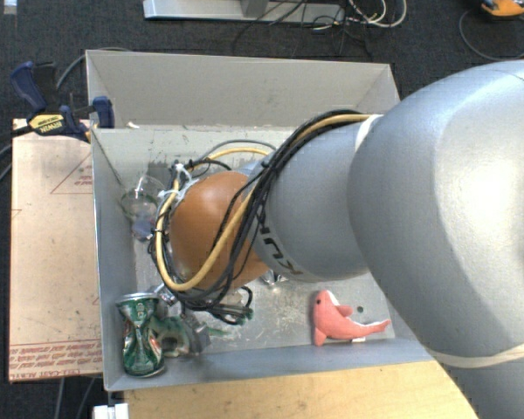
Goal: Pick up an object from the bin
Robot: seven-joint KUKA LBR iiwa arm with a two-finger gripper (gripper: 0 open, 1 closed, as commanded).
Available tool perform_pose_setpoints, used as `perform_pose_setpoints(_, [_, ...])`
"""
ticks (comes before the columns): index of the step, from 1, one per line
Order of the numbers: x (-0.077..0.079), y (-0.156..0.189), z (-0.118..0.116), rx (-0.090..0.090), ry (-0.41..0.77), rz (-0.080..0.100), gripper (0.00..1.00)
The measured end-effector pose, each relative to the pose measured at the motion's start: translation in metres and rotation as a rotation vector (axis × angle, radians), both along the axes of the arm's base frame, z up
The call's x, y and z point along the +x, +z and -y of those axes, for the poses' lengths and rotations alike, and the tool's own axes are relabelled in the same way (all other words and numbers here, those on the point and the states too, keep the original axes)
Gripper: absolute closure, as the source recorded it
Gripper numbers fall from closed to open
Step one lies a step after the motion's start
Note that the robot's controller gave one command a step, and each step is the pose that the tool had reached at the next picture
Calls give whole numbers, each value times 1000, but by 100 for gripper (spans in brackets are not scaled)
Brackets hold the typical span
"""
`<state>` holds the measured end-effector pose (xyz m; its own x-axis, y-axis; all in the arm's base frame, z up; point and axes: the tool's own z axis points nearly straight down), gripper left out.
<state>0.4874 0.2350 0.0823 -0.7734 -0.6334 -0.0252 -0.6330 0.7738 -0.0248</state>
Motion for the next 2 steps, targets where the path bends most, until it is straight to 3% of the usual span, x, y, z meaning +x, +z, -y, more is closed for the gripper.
perform_pose_setpoints(2, [1, 30, -1, 3, 0, 3, 100])
